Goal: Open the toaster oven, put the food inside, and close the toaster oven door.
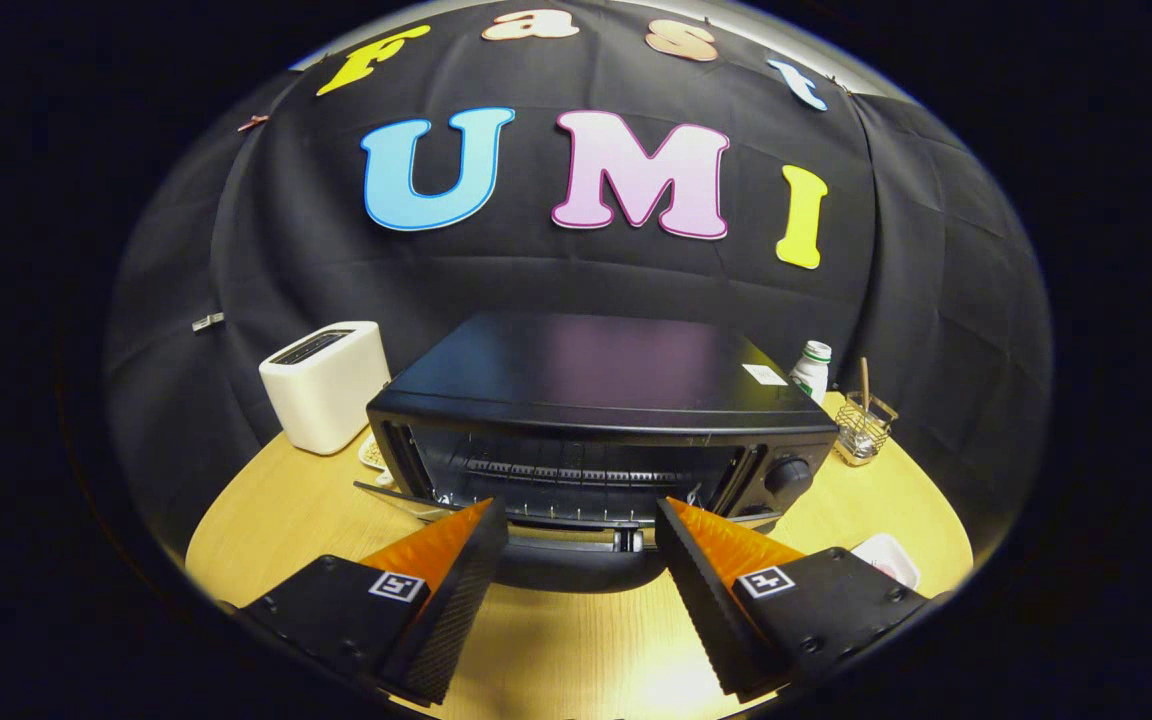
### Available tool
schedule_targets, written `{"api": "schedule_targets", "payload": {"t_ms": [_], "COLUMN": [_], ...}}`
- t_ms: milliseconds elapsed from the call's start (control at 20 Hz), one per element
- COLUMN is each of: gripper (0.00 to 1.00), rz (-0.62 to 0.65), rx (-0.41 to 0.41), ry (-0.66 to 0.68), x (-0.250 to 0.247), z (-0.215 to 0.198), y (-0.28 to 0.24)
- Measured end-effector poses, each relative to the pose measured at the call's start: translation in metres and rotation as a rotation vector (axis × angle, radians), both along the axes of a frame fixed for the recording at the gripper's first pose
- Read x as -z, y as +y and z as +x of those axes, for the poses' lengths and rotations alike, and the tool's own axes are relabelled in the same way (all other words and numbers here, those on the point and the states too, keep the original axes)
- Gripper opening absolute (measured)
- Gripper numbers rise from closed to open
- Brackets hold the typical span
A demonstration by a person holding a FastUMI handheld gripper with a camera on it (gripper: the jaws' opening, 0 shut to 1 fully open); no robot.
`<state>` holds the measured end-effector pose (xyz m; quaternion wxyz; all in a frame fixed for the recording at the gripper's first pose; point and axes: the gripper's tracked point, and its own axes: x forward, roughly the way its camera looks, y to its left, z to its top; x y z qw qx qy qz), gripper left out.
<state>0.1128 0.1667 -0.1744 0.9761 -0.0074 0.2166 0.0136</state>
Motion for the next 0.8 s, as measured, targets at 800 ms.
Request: {"api": "schedule_targets", "payload": {"t_ms": [800], "gripper": [0.99], "rz": [-0.035], "rx": [-0.053], "ry": [0.411], "x": [0.128], "z": [-0.106], "y": [-0.005]}}
